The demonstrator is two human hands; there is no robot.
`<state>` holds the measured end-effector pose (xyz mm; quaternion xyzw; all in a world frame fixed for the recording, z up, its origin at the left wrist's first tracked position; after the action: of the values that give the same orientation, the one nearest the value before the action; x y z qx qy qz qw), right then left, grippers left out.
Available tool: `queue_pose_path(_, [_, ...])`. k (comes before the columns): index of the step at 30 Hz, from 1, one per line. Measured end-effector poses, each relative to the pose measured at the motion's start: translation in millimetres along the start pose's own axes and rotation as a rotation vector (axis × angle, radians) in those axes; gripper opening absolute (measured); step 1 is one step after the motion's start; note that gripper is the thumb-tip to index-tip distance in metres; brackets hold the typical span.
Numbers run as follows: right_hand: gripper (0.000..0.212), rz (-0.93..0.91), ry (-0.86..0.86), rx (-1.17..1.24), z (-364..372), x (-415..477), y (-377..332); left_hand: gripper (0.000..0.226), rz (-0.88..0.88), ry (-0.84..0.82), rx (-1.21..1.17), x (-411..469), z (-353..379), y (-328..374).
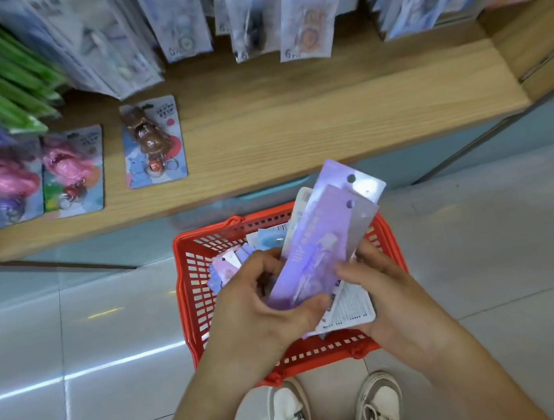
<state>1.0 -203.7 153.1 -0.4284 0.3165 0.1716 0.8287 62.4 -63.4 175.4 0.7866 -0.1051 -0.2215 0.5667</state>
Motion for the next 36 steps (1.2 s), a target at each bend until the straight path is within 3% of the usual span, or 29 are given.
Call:
queue_pose_path(3, [0.040,-0.074,0.040,-0.107,18,-26,-26,0.031,-0.032,0.067,-0.170,-4,-10,36])
queue_pose_path(7, [0.042,-0.211,0.082,-0.270,49,-71,-78,0.060,-0.075,0.062,-0.319,-15,-24,101])
queue_pose_path(12, [0.058,-0.302,0.098,-0.449,104,-161,-163,0.049,-0.072,-0.048,-0.416,-42,-60,216])
queue_pose_path(16, [0.052,-0.451,0.103,-0.597,161,-258,-245,0.048,0.028,0.009,-0.465,-74,-98,334])
queue_pose_path(19, [0.070,-0.613,0.157,-0.585,195,-329,-298,0.038,0.120,0.055,-0.490,-101,-121,418])
queue_pose_path(23, [0.088,-0.767,0.113,-0.551,230,-401,-348,0.042,0.225,0.049,-0.508,-133,-139,505])
queue_pose_path(28, [0.073,-0.943,0.110,-0.565,252,-455,-392,0.047,0.361,0.017,-0.507,-154,-149,585])
queue_pose_path(32, [0.055,-1.054,0.097,-0.461,257,-488,-425,0.065,0.485,0.029,-0.487,-166,-145,637])
queue_pose_path(36, [0.038,-1.056,0.010,-0.475,255,-515,-452,0.063,0.598,0.060,-0.424,-174,-134,674])
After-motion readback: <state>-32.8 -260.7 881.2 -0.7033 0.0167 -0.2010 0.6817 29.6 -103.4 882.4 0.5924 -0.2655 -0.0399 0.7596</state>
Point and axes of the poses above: each hand's wrist, its own x-axis towards the middle knuckle, its own z-axis out of the palm, y = z × x, the point moved 6 cm from there along x, towards the middle knuckle, and after that the axes turned 6 degrees about z, right-handed, at the moved point
